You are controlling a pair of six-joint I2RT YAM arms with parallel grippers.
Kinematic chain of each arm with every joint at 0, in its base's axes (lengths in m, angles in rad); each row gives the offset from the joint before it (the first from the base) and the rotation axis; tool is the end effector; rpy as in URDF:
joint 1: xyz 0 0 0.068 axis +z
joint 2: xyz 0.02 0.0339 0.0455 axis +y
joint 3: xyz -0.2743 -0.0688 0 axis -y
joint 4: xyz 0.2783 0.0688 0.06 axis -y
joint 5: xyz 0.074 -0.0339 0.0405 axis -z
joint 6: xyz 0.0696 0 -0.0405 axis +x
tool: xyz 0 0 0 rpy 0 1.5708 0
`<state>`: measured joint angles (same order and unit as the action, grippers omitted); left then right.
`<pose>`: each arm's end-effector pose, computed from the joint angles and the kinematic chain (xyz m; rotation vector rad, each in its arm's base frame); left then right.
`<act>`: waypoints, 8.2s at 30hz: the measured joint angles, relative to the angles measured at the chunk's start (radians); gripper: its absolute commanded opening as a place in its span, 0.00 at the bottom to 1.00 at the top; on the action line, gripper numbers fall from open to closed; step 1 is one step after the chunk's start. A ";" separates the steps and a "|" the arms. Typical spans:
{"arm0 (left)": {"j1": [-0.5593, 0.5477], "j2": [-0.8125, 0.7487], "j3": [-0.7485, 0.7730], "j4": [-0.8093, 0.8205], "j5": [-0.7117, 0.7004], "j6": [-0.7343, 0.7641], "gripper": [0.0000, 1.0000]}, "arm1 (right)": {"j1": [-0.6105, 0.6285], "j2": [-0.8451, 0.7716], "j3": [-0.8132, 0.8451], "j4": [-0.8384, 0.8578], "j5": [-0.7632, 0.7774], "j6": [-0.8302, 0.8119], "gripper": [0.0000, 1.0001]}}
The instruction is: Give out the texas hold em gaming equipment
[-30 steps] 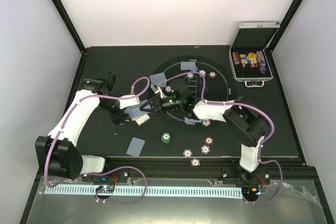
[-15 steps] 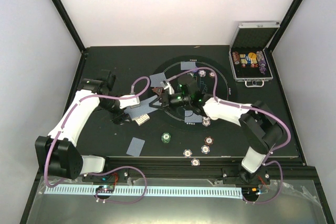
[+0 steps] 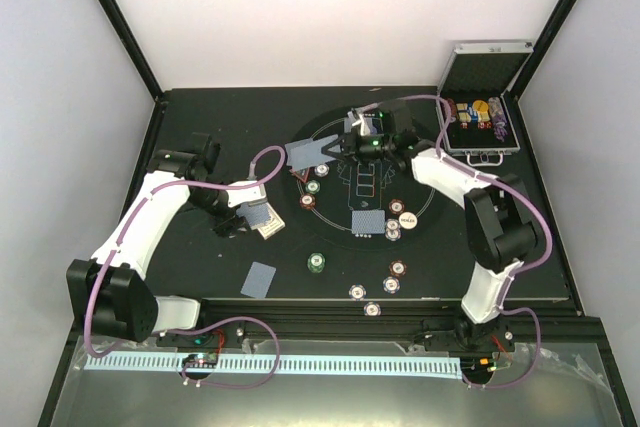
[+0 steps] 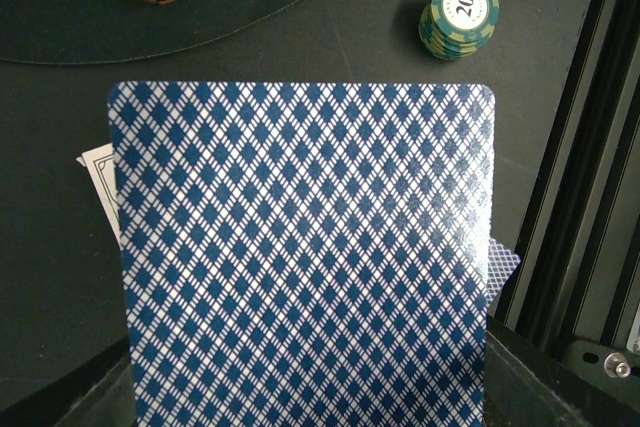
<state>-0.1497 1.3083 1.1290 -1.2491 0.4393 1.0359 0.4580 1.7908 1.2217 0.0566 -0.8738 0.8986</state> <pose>0.2456 -0.0670 0.2522 1.5942 2.2872 -0.4770 0.3801 0.2469 0.2236 -0.1092 2.3573 1.6631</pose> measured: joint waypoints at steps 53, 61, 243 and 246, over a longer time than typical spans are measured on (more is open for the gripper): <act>0.000 0.000 -0.002 -0.011 0.016 0.027 0.02 | 0.310 -0.080 -0.235 0.421 0.001 0.312 0.01; 0.000 0.000 -0.002 -0.038 0.018 0.030 0.02 | 0.320 -0.051 -0.195 0.407 0.004 0.285 0.01; 0.000 -0.002 0.000 -0.032 0.057 0.014 0.01 | -0.273 0.637 0.741 -0.485 0.173 -0.233 0.54; 0.000 -0.020 0.000 -0.032 0.057 0.014 0.02 | -0.275 0.539 0.637 -0.491 0.196 -0.249 0.62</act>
<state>-0.1497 1.2881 1.1290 -1.2812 0.4961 1.0504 0.1829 2.3299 1.8584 -0.4339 -0.6773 0.6498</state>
